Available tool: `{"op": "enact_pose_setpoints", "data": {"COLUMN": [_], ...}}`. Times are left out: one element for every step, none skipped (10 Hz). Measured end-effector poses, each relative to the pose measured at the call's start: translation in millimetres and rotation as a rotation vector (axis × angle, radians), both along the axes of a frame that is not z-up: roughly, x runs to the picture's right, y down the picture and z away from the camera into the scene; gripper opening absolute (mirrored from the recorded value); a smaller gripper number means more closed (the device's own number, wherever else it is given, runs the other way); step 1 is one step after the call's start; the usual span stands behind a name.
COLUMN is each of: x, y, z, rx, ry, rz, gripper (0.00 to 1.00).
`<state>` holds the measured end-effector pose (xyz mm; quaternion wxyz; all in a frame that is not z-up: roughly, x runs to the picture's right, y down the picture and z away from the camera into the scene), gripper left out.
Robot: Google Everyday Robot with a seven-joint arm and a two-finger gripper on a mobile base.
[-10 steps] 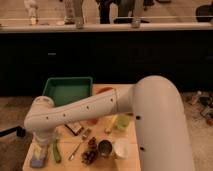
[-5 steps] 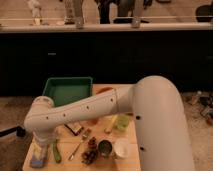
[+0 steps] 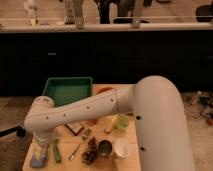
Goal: Place pepper in red bowl
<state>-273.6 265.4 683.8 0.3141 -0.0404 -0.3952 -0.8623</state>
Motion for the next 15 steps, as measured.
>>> {"op": "enact_pose_setpoints", "data": {"x": [-1.2, -1.4, -1.5, -0.6, 0.0, 1.7, 3.1, 5.1, 9.2, 13.5, 22.3, 25.7, 29.5, 32.0, 32.1], "y": [1.2, 1.7, 2.8, 3.9, 5.2, 8.0, 12.0, 16.2, 22.1, 27.4, 32.1, 36.8, 43.7, 48.6, 52.7], "z": [-1.6, -2.6, -3.7, -2.6, -1.5, 0.9, 3.6, 5.9, 8.6, 10.7, 16.2, 19.6, 25.3, 29.9, 34.1], "rx": [0.004, 0.007, 0.012, 0.014, 0.015, 0.016, 0.018, 0.022, 0.026, 0.026, 0.025, 0.02, 0.008, -0.004, -0.016], "ry": [-0.017, -0.025, -0.034, -0.034, -0.032, -0.021, -0.002, 0.023, 0.053, 0.08, 0.117, 0.134, 0.149, 0.157, 0.164], "rz": [-0.012, -0.017, -0.023, -0.026, -0.029, -0.03, -0.031, -0.032, -0.033, -0.027, -0.019, -0.016, -0.014, -0.013, -0.015], "gripper": [0.8, 0.8, 0.8, 0.8, 0.8, 0.8, 0.8, 0.8, 0.8, 0.8, 0.8, 0.8, 0.8, 0.8, 0.8]}}
